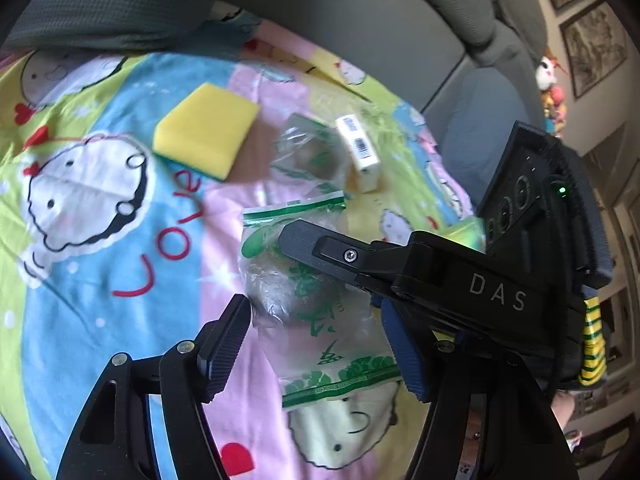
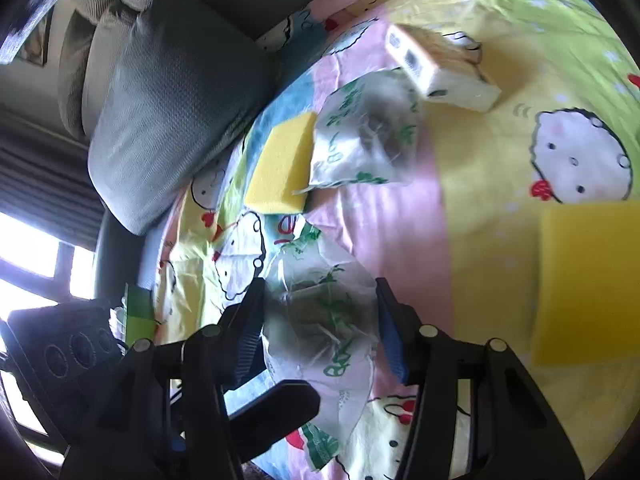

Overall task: Organize objects
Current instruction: 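Grasp the clear green-printed plastic bag with the right tool, then lift the plastic bag with the right tool toward the green-rimmed box, then lower the plastic bag into the green-rimmed box and open the right tool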

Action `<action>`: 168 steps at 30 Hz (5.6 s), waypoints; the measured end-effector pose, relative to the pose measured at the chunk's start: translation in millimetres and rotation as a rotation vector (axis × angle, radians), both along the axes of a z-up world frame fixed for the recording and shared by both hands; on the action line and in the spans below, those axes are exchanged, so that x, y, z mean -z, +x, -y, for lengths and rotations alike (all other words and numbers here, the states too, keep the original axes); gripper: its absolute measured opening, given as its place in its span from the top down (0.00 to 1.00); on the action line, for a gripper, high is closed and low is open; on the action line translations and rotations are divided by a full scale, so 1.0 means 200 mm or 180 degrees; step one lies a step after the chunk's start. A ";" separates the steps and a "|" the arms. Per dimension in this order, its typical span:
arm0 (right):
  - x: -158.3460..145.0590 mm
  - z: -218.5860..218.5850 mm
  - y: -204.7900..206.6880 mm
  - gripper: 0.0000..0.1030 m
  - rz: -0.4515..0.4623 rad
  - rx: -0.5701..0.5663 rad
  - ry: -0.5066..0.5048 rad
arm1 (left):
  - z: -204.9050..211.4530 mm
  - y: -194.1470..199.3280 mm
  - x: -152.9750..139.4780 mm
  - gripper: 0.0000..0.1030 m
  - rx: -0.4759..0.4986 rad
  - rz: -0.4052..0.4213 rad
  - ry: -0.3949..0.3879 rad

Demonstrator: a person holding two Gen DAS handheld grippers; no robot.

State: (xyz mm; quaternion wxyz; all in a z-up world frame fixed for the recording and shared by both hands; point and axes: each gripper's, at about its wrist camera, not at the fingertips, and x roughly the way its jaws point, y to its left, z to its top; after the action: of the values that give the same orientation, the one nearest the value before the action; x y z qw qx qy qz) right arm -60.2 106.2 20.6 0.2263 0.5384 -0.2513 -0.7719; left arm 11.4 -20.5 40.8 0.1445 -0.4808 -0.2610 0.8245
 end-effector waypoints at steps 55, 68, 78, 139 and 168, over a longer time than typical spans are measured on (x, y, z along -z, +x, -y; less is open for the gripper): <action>-0.31 -0.05 0.25 0.46 -0.0797 0.0044 0.0080 | -0.16 0.10 -0.23 0.41 0.0140 -0.0688 -0.0423; -0.43 -0.11 0.33 0.46 -0.1063 0.0057 -0.0072 | -0.24 0.18 -0.36 0.41 0.0133 -0.0988 -0.0620; -0.49 -0.17 0.38 0.45 -0.1201 0.0102 -0.0147 | -0.31 0.22 -0.43 0.41 0.0155 -0.1178 -0.0786; -0.45 -1.19 0.76 0.45 -0.1148 0.2134 -0.0096 | -1.41 0.09 -0.43 0.41 0.1987 -0.1315 -0.0706; -0.34 -1.25 0.75 0.38 -0.0694 0.2401 0.0317 | -1.39 0.05 -0.30 0.41 0.1936 -0.0857 -0.0672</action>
State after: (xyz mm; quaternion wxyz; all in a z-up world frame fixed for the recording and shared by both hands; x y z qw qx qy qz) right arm 88.8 356.1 88.9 -0.0742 0.3334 -0.3681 -0.8648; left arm 21.0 258.3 99.9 0.3662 -0.4358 0.0024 0.8221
